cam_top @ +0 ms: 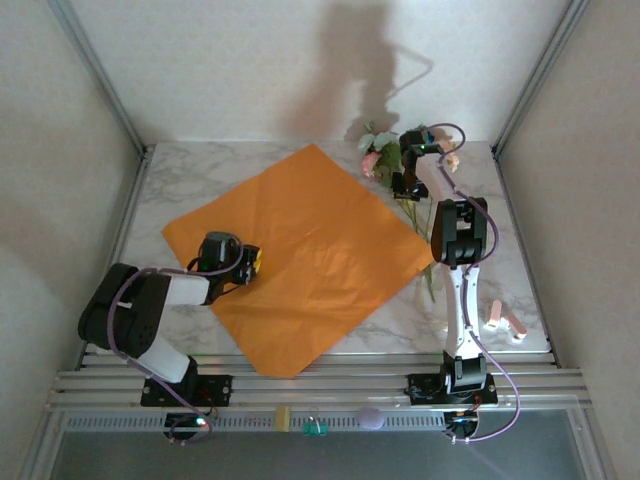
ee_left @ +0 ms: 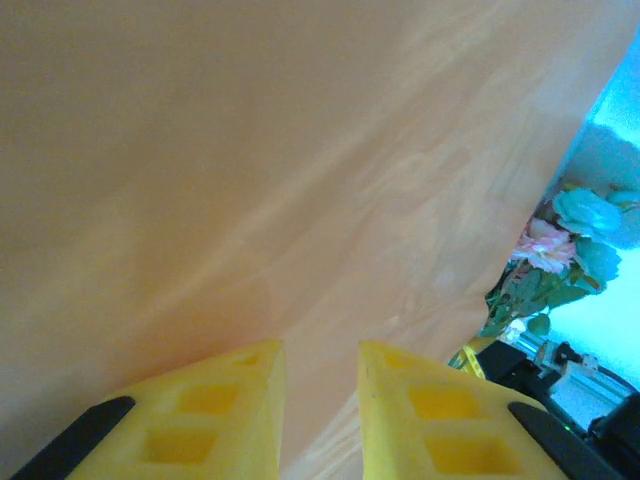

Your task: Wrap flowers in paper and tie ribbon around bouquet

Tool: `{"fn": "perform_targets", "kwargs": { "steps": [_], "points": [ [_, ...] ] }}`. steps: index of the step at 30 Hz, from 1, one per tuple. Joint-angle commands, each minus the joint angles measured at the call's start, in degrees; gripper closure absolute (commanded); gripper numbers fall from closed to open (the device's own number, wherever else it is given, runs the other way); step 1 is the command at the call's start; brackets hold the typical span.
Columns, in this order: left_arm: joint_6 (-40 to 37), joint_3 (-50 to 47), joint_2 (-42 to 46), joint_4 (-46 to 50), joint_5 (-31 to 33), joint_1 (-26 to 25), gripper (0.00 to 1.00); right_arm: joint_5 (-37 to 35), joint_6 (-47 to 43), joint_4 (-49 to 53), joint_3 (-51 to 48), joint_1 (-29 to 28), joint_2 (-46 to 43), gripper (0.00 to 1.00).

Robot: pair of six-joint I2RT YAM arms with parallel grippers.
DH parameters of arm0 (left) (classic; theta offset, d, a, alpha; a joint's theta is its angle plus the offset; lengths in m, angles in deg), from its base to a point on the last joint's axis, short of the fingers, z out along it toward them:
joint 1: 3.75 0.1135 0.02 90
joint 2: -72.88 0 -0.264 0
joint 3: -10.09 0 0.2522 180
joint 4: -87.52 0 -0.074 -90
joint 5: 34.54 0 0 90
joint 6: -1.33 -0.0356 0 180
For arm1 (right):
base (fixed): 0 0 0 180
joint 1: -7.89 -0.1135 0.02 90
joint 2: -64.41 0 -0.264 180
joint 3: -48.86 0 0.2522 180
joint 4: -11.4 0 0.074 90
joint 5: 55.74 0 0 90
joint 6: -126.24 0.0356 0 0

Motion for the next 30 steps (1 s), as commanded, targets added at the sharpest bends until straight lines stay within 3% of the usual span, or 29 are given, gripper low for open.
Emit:
{"fn": "perform_targets", "kwargs": {
  "steps": [1,7,13,19,26,30],
  "points": [
    [0.45,0.31,2.5,2.94,-0.14,-0.67,0.74,-3.19,-1.54,2.42,3.71,-0.14,0.68,0.85],
    [0.62,-0.76,4.15,3.71,0.18,-1.21,0.74,-9.52,-4.23,2.92,5.4,-1.5,-2.6,0.95],
    [0.25,-0.9,3.37,3.65,0.14,-2.08,0.75,-19.33,-7.61,1.35,3.29,-3.32,-9.98,0.96],
    [0.3,-1.54,3.38,3.45,0.36,-2.63,0.75,-22.28,-8.4,-3.21,-2.7,-3.41,-19.63,0.97],
    [0.47,-1.96,3.51,2.61,0.23,-3.04,0.75,-32.84,-10.54,-9.73,-9.44,-3.09,-31.19,1.0],
    [0.84,-2.3,4.1,2.48,0.32,-3.33,0.75,-29.25,-9.21,-12.27,-10.7,-2.81,-38.41,1.0]
  ]
}}
